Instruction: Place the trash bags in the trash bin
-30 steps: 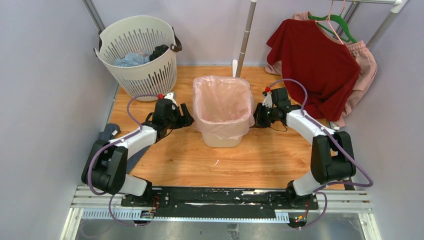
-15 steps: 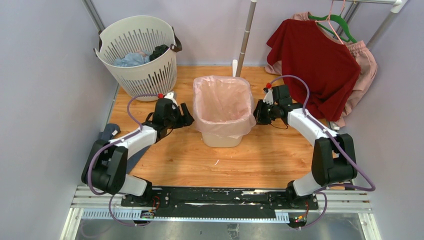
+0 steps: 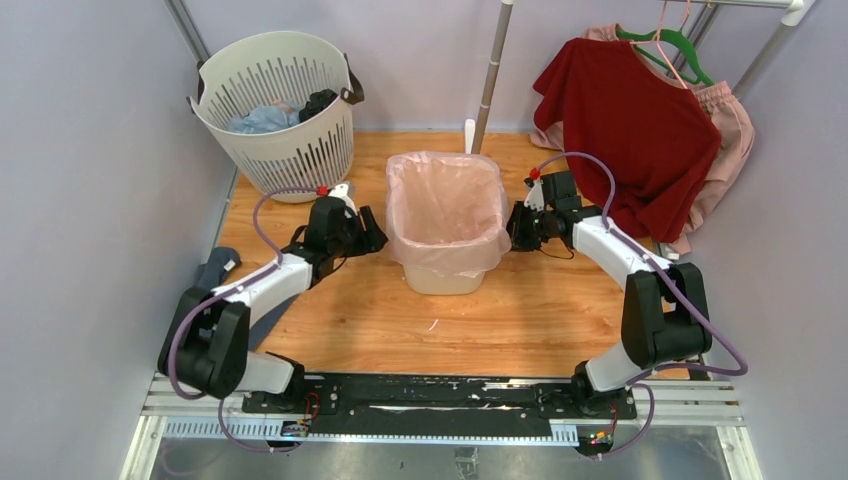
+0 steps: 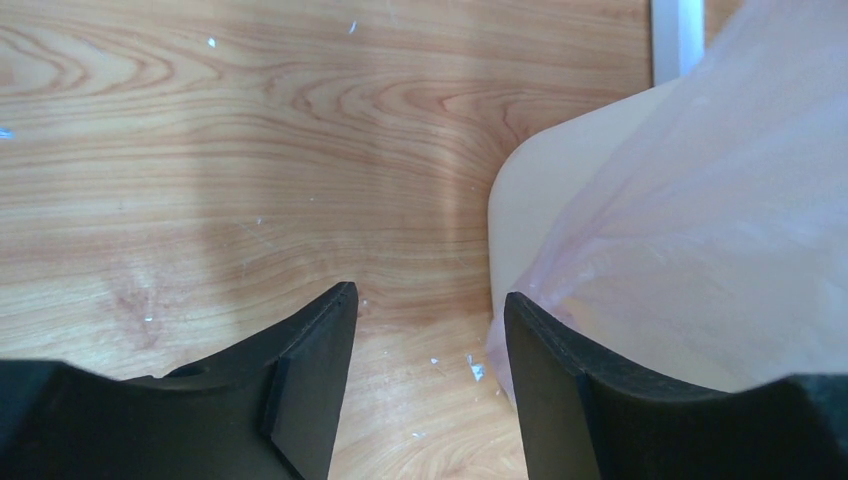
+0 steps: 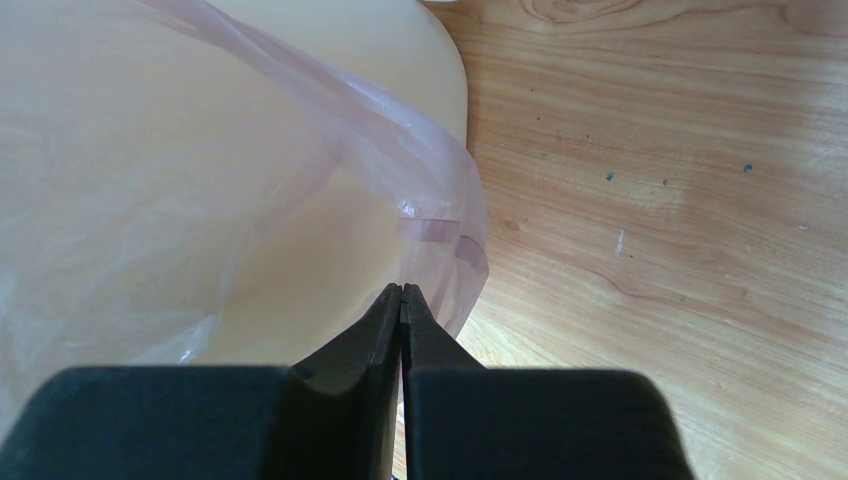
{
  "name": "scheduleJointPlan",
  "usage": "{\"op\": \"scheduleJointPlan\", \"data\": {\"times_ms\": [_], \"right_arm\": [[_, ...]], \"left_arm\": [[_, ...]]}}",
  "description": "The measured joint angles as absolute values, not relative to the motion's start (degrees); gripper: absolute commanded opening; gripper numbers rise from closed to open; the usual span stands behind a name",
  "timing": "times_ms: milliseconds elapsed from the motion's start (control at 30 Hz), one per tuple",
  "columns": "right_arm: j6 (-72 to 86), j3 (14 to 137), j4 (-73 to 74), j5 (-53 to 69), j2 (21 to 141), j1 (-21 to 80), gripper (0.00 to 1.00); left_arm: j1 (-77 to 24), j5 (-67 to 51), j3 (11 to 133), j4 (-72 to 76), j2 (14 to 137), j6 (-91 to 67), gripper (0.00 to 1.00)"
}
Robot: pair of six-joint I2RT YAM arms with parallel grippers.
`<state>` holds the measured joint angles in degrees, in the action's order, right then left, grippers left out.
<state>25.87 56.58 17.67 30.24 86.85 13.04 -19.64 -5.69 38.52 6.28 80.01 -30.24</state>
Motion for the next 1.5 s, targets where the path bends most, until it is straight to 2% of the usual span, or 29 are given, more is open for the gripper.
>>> {"op": "scheduleJointPlan", "data": {"times_ms": [67, 233, 333, 433, 800, 1500], "right_arm": [[25.78, 56.58, 17.74, 30.20, 86.85, 13.04, 0.05], [25.71, 56.58, 17.74, 30.20, 86.85, 13.04, 0.05], [25.71, 56.58, 17.74, 30.20, 86.87, 13.04, 0.04], [25.71, 56.58, 17.74, 30.20, 86.91, 13.06, 0.04], [25.71, 56.62, 17.76, 30.20, 87.37, 13.28, 0.04], [25.67, 56.62, 17.67, 29.93, 89.73, 14.28, 0.03]], "left_arm": [[-19.64, -4.97, 38.52, 4.91, 77.36, -30.02, 0.52], [-19.64, -4.73, 38.54, 2.83, 72.53, -29.12, 0.44], [-19.64, -5.54, 38.63, 2.59, 72.73, -28.84, 0.35], [-19.64, -7.57, 38.87, 2.59, 74.63, -28.42, 0.33], [-21.50, -13.87, 39.70, 4.89, 79.68, -28.51, 0.31], [-23.83, -13.69, 40.93, 9.39, 86.61, -28.49, 0.29]]}}
